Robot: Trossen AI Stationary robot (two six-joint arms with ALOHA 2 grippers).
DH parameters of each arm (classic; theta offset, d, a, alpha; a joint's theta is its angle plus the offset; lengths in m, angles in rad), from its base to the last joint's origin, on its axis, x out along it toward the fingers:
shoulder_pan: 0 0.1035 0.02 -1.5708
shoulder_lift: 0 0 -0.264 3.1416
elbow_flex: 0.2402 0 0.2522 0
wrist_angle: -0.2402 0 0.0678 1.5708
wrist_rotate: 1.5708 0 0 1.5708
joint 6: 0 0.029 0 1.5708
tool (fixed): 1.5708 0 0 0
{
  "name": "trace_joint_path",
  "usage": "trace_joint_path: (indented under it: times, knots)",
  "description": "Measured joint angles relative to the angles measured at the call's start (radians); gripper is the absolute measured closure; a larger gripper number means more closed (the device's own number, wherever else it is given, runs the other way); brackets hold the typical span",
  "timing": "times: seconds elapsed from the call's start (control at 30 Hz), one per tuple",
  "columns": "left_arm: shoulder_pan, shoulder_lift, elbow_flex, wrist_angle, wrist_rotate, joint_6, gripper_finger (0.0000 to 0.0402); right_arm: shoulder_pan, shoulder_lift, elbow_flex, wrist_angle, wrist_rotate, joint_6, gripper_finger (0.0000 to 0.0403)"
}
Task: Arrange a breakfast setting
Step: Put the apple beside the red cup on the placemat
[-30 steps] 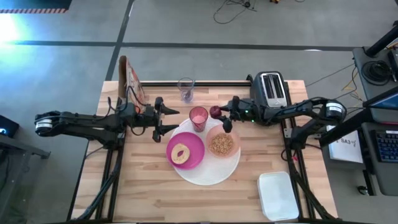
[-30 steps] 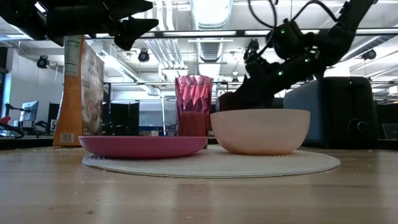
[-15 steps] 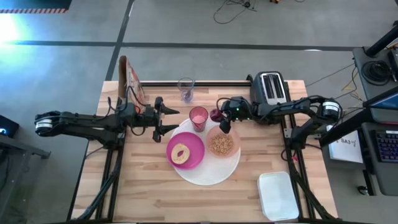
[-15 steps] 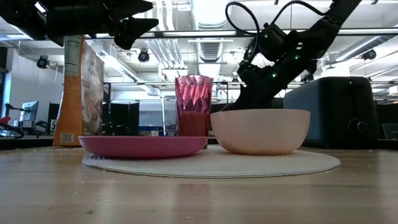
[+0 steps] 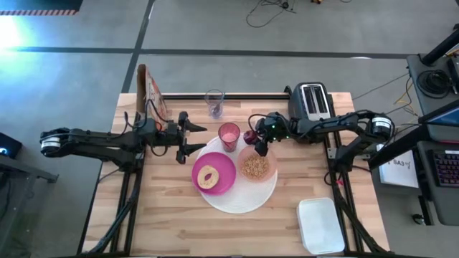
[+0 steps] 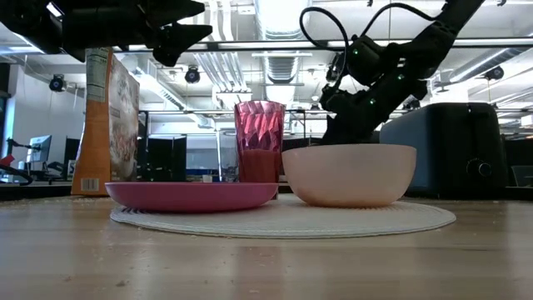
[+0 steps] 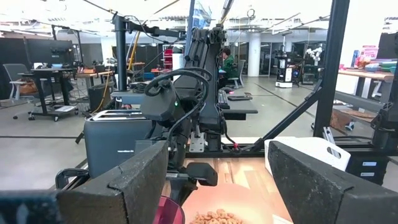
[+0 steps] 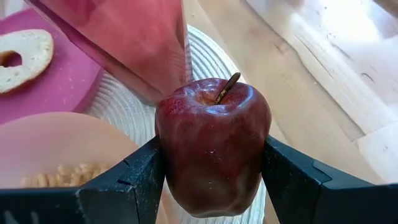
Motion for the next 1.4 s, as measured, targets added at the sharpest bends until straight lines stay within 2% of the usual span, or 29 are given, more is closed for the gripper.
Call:
trace_joint_path:
  times: [0.13, 0.3, 0.6, 0.83, 1.4]
  knots:
    - [0.000, 0.000, 0.000, 0.000, 0.000, 0.000, 0.0141, 0.004, 0.000, 0.000, -0.009, -0.005, 0.005, 0.0186]
    - [0.000, 0.000, 0.000, 0.000, 0.000, 0.000, 0.0141, 0.011, 0.000, 0.000, -0.013, -0.077, 0.004, 0.0186]
    - [0.000, 0.000, 0.000, 0.000, 0.000, 0.000, 0.0141, 0.022, 0.000, 0.000, -0.011, -0.078, -0.008, 0.0186]
    - [0.000, 0.000, 0.000, 0.000, 0.000, 0.000, 0.0141, 0.022, 0.000, -0.001, -0.009, -0.077, -0.013, 0.0157]
    - [0.000, 0.000, 0.000, 0.000, 0.000, 0.000, 0.0141, 0.019, 0.000, -0.001, 0.035, -0.068, -0.078, 0.0154]
